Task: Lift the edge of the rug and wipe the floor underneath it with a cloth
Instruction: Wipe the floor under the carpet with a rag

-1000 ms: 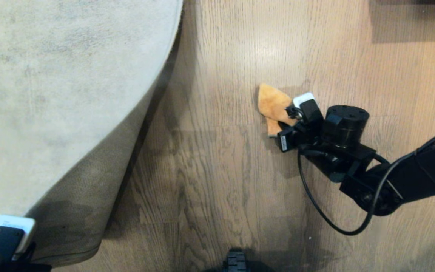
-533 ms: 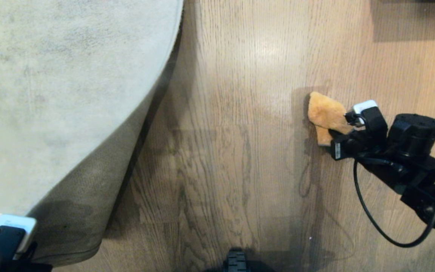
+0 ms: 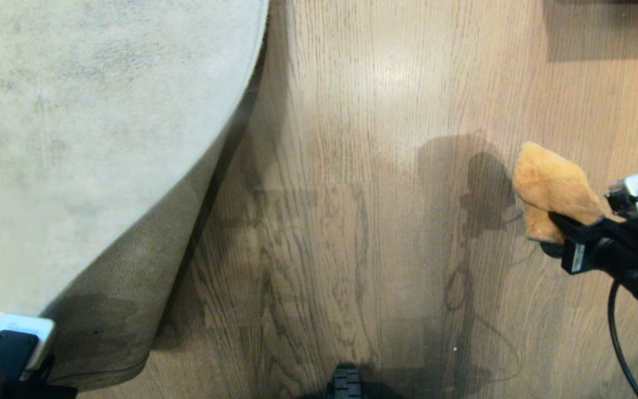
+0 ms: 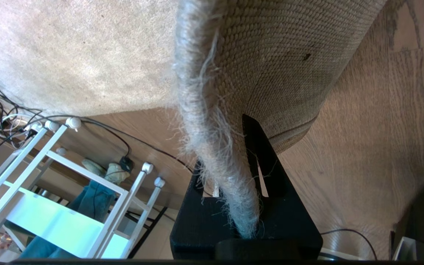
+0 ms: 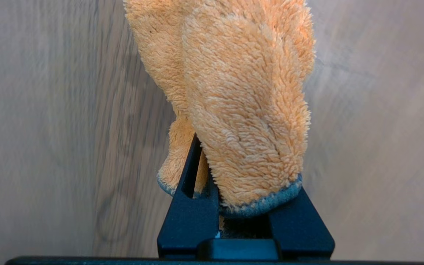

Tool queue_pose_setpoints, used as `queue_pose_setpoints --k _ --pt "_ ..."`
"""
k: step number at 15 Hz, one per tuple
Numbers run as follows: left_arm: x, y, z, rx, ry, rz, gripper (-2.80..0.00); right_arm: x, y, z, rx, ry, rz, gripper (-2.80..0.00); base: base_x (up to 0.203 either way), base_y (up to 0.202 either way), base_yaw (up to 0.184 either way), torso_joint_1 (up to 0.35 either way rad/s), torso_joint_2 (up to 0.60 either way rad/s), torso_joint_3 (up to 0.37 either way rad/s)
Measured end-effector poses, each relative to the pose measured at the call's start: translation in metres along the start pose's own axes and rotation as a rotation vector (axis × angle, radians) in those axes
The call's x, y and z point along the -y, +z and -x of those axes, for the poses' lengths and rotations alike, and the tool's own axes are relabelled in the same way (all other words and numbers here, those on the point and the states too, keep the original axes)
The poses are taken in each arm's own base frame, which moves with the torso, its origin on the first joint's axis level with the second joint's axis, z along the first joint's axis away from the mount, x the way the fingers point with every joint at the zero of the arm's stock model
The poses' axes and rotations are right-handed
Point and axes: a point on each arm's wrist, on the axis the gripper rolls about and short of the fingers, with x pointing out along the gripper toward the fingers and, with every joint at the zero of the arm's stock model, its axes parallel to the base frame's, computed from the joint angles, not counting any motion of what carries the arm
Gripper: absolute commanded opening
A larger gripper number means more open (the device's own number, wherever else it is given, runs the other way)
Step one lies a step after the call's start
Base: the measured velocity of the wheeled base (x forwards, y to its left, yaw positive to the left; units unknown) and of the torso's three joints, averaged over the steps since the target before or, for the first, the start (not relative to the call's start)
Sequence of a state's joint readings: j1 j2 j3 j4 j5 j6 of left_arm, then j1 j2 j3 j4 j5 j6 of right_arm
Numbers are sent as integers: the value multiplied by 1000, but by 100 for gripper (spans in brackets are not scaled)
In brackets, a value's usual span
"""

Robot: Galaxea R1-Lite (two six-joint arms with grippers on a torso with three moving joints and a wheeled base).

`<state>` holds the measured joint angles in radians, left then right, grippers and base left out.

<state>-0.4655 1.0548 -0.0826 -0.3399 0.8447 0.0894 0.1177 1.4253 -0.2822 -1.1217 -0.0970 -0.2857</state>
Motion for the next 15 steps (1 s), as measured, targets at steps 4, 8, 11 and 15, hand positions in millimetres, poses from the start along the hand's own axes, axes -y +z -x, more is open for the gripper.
queue_pose_setpoints --k 4,8,11,15 --pt "0 0 0 -1 4 -3 -280 3 -17 54 -18 -11 -21 -280 0 0 0 0 0 0" --pt "0 1 0 -1 5 -2 -280 4 -27 91 -25 -23 -28 -280 0 0 0 0 0 0" --pt "0 1 0 0 7 -1 -280 4 -32 116 -35 -23 -26 -280 0 0 0 0 0 0" --pt "0 1 0 0 7 -13 -280 3 -48 164 -40 -23 -23 -280 0 0 0 0 0 0"
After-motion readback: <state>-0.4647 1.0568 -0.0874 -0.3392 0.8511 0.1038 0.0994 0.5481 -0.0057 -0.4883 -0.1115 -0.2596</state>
